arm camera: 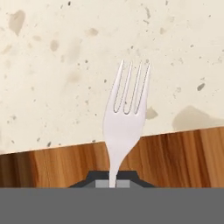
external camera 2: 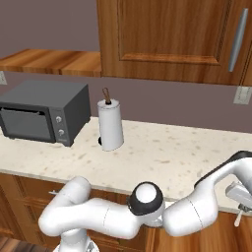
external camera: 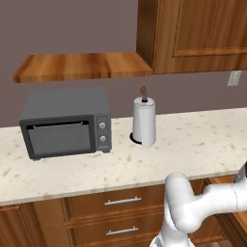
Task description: Organize the utensils by type. Pick up the wooden spoons from the counter and place them in the open cabinet. Then pick up the metallic utensils from the counter and place them in the open drawer.
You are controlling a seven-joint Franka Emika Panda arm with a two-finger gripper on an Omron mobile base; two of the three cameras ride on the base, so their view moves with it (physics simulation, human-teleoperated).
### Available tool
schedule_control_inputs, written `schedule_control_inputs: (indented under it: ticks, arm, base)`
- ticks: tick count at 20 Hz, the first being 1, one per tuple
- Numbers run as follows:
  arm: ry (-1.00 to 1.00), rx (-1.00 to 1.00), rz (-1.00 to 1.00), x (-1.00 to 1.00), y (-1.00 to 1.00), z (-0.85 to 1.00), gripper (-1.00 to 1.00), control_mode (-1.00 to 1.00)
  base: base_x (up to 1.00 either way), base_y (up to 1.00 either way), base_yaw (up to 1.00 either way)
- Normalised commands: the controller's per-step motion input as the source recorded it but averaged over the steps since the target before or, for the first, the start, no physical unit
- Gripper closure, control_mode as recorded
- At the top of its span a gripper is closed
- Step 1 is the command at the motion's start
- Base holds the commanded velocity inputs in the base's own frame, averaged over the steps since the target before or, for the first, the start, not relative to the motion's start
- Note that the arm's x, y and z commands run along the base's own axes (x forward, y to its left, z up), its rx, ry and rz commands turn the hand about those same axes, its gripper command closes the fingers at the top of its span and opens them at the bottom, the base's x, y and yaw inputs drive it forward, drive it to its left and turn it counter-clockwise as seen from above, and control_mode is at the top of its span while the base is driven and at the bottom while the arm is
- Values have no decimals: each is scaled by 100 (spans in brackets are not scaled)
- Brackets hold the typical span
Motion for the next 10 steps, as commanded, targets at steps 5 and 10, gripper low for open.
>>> schedule_control_inputs:
  ticks: [5, 10]
  arm:
    - [0, 0, -37, -50, -6, 0, 100, -100]
    - [-1, 0, -35, -51, 0, 0, 100, -100]
  base:
    - [0, 0, 0]
    - [0, 0, 0]
